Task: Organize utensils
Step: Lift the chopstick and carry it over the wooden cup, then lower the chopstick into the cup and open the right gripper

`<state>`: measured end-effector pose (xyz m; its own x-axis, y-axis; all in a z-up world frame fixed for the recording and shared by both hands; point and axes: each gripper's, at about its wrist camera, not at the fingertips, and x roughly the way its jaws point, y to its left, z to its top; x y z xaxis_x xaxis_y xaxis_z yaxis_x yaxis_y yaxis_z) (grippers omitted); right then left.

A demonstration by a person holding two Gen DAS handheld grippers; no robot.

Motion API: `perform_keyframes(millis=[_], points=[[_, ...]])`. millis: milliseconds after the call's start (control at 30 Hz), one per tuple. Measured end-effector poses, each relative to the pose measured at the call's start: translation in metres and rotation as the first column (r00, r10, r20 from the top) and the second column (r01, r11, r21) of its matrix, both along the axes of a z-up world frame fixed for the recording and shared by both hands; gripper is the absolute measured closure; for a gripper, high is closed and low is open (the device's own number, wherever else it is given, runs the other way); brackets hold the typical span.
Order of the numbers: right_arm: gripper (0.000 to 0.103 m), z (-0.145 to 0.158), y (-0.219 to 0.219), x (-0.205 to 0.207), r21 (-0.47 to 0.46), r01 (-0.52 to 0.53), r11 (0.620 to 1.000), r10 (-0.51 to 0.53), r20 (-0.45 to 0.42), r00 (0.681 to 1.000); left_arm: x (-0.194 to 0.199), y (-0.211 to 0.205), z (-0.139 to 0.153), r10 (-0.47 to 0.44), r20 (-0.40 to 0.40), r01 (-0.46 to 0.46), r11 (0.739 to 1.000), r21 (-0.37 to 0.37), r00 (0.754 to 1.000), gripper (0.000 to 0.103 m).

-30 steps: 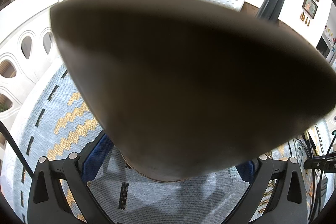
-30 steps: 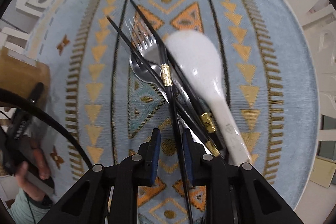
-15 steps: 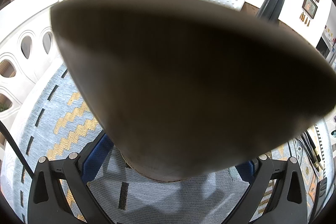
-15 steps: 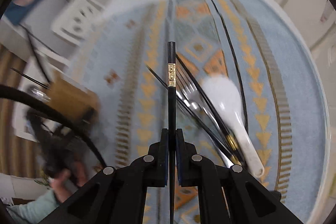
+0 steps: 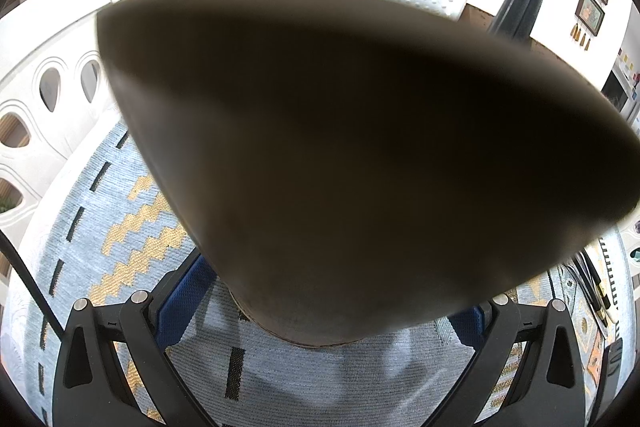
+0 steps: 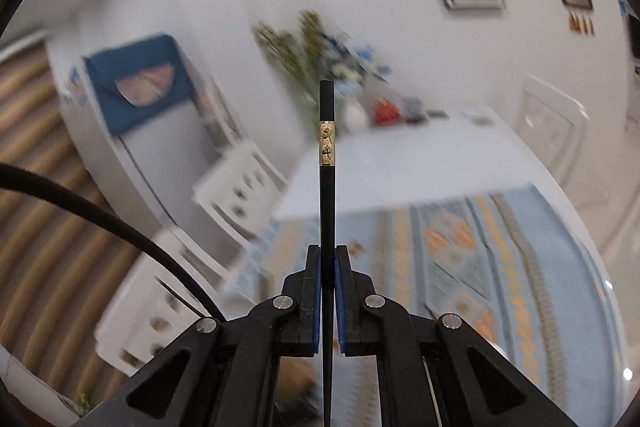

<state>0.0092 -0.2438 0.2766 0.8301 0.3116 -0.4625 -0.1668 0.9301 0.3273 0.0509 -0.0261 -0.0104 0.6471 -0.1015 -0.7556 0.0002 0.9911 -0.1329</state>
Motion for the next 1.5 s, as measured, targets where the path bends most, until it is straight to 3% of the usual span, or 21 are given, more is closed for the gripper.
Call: perform_keyframes(millis=[100,367,733,900,967,1033,1100,1333,1500], points=[[0.098,0.005,0.028,0.011,0.021,-0.031,0.999,0.03,0.06,0.998,0.0,0.001,0.0,0.0,0.0,0.0,1.0,0.002,1.0,0.0],[0.098,-0.02,0.076,0.038,-0.015,-0.052,0.999,0.053,0.065,0.996,0.0,0.002,0.0,0.0,0.0,0.0,1.0,0.001,1.0,0.0],[0.098,-0.048,0.09,0.027,-0.116,-0.038,0.992,0.053,0.128,0.99,0.0,0.002,-0.001,-0.001,0.0,0.001,1.0,-0.002,1.0,0.0],[0.097,-0.051,0.097,0.025,-0.15,-0.054,0.987,0.07,0.106,0.992,0.0,0.001,-0.001,-0.001,0.002,0.001,1.0,-0.005,1.0,0.0],[0.092,-0.051,0.098,0.026,-0.159,-0.067,0.985,0.079,0.068,0.995,0.0,0.001,-0.001,-0.001,0.007,0.001,1.0,-0.006,1.0,0.0],[0.069,-0.046,0.096,0.025,-0.153,-0.076,0.985,0.084,0.047,0.995,-0.004,0.0,0.002,-0.001,0.035,0.001,1.0,-0.002,0.999,0.0],[0.06,-0.039,0.089,0.021,-0.126,-0.067,0.99,0.076,0.068,0.995,-0.008,-0.003,0.005,-0.007,0.059,0.006,1.0,0.004,0.998,0.0],[0.059,-0.009,0.051,0.008,-0.045,0.013,0.999,-0.008,0.101,0.995,-0.008,-0.01,0.003,-0.003,0.048,0.003,1.0,0.002,0.999,0.0],[0.054,0.007,0.015,-0.005,-0.047,0.118,0.992,-0.111,0.127,0.986,-0.009,-0.014,0.007,-0.006,0.06,0.006,1.0,0.002,0.998,0.001]])
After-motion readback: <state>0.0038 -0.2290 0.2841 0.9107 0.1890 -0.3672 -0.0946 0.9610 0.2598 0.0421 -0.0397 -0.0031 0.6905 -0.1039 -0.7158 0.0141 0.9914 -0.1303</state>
